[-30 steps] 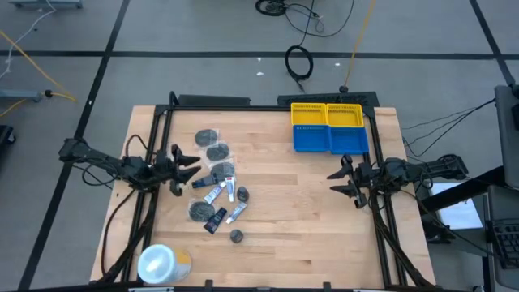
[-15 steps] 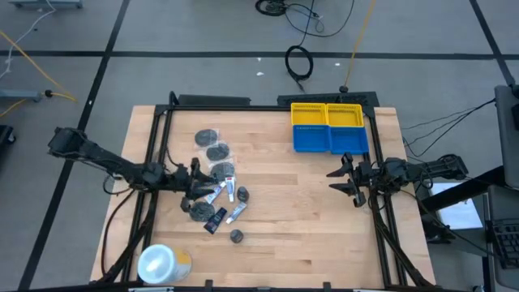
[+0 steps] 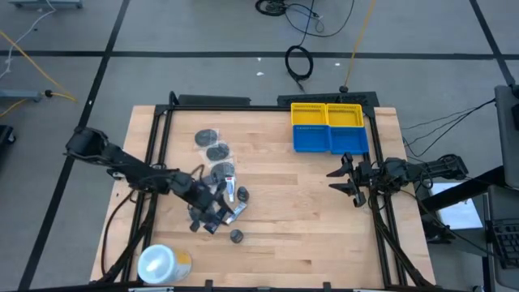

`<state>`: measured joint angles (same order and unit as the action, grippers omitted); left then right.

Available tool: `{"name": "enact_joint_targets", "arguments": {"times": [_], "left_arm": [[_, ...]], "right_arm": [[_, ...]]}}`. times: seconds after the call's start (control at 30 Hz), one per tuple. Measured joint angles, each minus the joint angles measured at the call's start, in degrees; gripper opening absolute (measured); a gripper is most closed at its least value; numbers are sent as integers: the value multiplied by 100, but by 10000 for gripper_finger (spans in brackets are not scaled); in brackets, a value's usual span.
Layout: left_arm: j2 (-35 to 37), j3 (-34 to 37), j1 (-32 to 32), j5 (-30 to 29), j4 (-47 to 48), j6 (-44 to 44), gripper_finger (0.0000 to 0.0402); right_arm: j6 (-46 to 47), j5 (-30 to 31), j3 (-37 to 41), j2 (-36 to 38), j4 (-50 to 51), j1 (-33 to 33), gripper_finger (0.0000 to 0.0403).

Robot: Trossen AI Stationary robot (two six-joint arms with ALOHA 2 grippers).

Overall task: Pick & Place Travel size toiletries
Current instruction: Put the gray deodorant into the right blue basket

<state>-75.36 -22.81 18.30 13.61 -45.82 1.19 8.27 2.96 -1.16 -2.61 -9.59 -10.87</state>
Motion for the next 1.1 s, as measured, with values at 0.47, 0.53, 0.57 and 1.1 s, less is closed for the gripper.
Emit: {"name": "enact_joint_targets", "arguments": {"times": [0.47,0.53,0.57,1.1], "left_arm": [[-867,-592,292,-13,53,423,171],[-867,-657,339,-13,54,474,171],[-867,-684,370,-28,58,474,171],[-865,-747,739,-1119,574,533,275]], "right_arm": [[-1,-2,0,0,-6,0,155],[0,-1,0,1,-6,0,155],[-1,-2,-1,2,-6,0,155],[-17,-2,1,0,-6,0,155]]}}
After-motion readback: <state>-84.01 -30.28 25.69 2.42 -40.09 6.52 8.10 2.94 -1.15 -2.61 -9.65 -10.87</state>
